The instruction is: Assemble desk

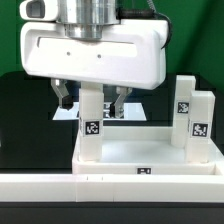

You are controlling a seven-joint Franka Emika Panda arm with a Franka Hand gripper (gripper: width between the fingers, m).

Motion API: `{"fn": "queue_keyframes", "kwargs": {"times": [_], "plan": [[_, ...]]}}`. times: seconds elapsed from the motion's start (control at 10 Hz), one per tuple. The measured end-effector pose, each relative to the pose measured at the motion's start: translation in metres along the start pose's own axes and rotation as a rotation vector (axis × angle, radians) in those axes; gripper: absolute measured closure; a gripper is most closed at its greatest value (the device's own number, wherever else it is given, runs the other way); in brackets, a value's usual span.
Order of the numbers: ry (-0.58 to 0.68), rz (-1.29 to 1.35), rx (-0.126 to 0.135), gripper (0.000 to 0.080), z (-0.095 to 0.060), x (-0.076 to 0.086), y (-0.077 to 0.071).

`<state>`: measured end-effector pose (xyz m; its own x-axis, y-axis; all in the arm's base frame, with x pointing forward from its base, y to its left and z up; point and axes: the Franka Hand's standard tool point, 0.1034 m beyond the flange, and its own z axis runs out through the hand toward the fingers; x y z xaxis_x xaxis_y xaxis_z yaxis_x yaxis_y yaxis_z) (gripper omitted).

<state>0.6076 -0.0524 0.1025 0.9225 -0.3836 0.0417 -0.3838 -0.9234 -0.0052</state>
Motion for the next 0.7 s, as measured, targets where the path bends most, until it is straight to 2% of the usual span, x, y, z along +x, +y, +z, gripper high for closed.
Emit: {"fn": "queue_keyframes", "kwargs": {"times": [0.7], "plan": [[0.000, -0.417, -0.016, 0.0150, 0.0000, 0.0008, 0.0026]]}}
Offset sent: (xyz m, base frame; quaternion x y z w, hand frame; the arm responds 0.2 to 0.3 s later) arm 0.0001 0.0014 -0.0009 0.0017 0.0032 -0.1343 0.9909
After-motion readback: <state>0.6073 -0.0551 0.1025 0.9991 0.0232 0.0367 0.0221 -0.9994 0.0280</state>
